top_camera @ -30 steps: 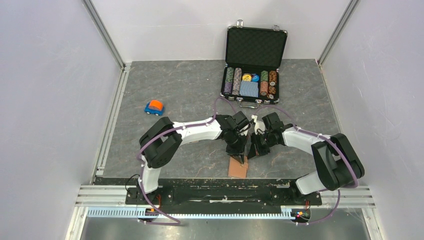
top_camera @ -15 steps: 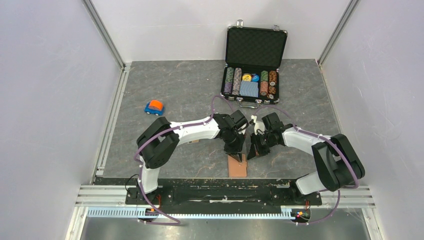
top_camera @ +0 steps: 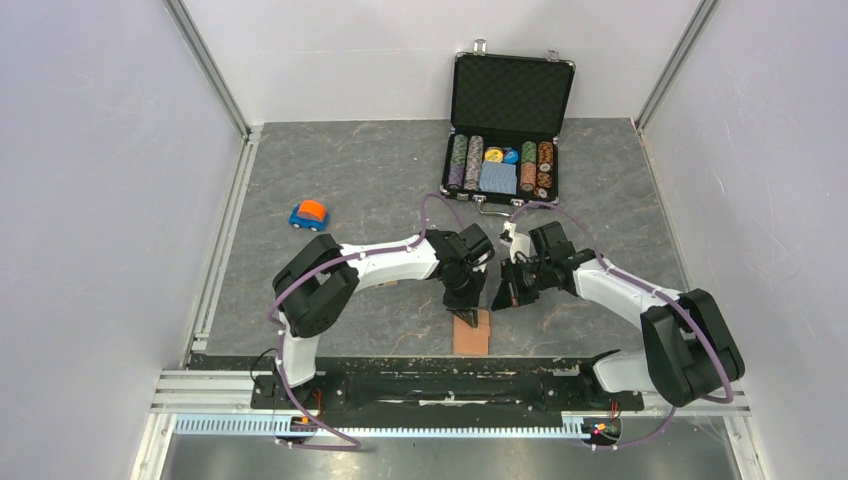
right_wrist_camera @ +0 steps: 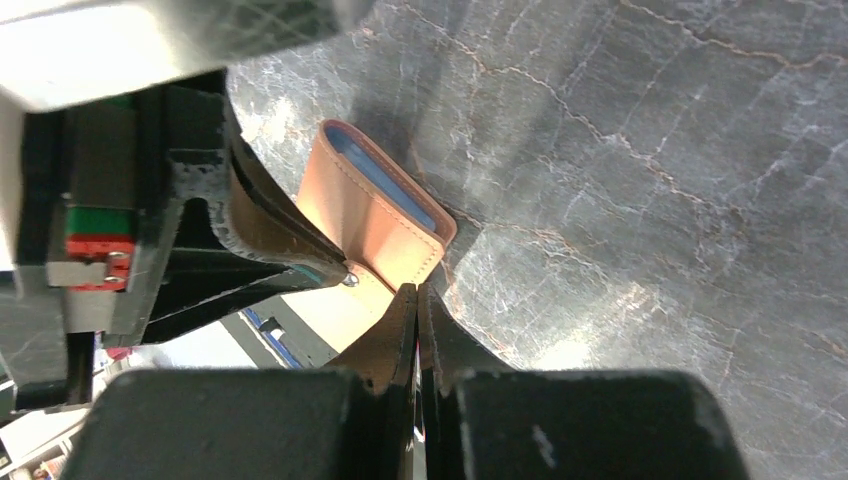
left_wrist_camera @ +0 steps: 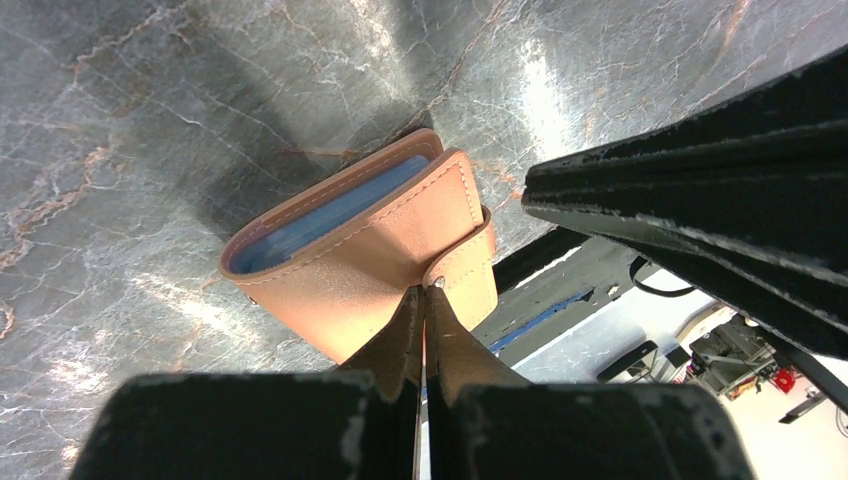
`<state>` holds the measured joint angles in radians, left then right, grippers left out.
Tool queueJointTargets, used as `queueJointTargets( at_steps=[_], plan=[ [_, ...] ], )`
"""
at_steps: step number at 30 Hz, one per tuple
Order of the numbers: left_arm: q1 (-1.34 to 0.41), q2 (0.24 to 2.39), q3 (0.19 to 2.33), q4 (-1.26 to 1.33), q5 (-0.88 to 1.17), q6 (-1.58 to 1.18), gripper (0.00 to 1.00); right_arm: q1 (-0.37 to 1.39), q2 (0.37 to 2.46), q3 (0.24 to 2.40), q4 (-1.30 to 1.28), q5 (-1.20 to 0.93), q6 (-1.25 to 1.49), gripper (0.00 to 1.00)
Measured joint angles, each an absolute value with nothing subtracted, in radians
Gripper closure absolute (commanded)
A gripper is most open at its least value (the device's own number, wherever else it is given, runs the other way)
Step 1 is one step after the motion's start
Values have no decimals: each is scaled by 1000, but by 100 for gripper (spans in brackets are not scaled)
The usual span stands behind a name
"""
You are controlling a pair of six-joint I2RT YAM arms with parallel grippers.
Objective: Put the credit cards into the card holder
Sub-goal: Close the card holder at the center of the board.
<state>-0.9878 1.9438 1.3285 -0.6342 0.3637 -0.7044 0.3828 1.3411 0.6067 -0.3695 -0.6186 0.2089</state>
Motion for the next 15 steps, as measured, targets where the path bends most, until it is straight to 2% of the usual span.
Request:
queueJointTargets(
  at_steps=[15],
  plan=[
    [-988, 1943, 1324, -635, 360, -704, 98, 413, 1330, 554, -309, -692, 234, 100]
  ],
)
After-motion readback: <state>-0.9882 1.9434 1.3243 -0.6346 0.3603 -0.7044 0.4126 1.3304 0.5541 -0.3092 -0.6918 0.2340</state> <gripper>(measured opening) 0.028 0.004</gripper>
